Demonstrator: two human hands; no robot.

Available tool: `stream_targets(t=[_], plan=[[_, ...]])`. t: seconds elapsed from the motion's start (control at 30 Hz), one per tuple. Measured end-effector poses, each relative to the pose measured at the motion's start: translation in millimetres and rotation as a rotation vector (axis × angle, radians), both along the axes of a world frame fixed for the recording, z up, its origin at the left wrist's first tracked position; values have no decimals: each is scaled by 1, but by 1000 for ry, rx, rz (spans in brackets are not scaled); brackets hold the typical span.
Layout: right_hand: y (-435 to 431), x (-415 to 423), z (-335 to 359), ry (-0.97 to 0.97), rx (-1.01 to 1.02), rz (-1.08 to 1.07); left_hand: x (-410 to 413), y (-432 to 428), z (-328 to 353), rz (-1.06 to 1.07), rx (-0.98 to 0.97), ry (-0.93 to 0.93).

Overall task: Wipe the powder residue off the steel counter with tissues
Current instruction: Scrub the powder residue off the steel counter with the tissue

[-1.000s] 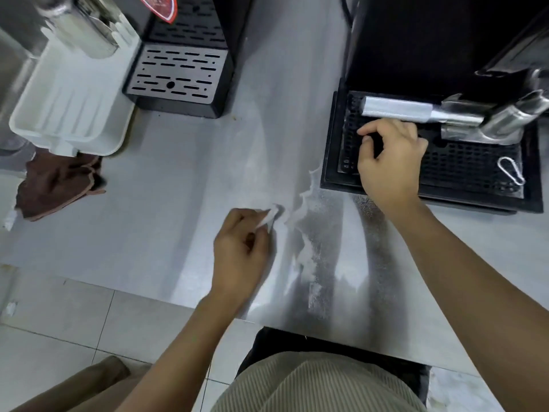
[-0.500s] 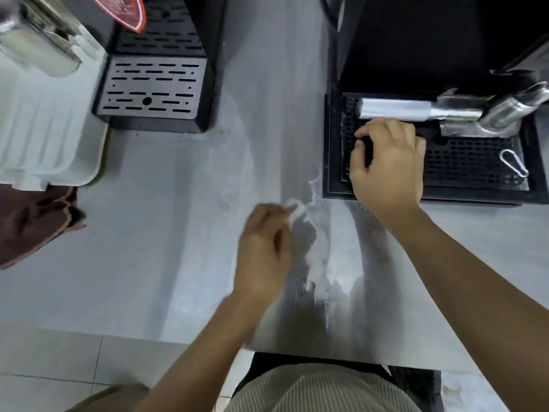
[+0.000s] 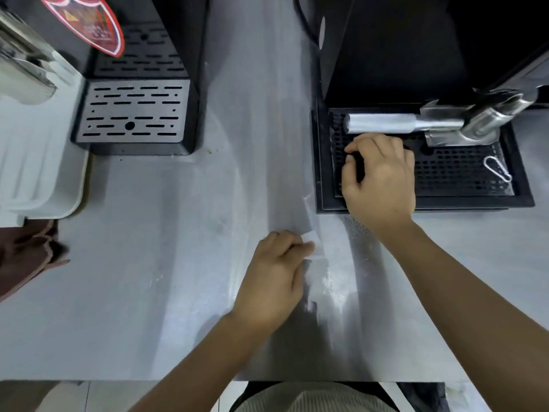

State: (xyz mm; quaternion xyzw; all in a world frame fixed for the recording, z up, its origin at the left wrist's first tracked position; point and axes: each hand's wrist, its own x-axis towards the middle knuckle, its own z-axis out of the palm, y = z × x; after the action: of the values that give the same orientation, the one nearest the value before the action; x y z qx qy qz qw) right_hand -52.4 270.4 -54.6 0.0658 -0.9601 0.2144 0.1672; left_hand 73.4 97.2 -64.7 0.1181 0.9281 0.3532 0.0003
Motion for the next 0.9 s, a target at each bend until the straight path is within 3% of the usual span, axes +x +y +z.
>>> stream_targets(t=[0.2, 0.3, 0.5, 0.63, 0.73, 0.8, 0.9], plan=[[-1, 0, -1, 22, -9, -2, -94, -15, 5, 228, 10, 87], [-1, 0, 0, 23, -14, -5, -127, -3, -4, 157, -108, 79], [-2, 0, -1, 29, -15, -13, -77, 4, -11, -5, -157, 146], [-1, 1, -1, 44, -15, -23, -39, -11, 0, -186, -50, -9], [-2, 0, -1, 43, -9, -18, -67, -22, 9, -34, 83, -49], [-2, 0, -1, 43, -12, -18, -97, -23, 7, 93, 46, -14], [-1, 0, -2, 36, -13, -12, -111, -12, -1, 43, -41, 50]])
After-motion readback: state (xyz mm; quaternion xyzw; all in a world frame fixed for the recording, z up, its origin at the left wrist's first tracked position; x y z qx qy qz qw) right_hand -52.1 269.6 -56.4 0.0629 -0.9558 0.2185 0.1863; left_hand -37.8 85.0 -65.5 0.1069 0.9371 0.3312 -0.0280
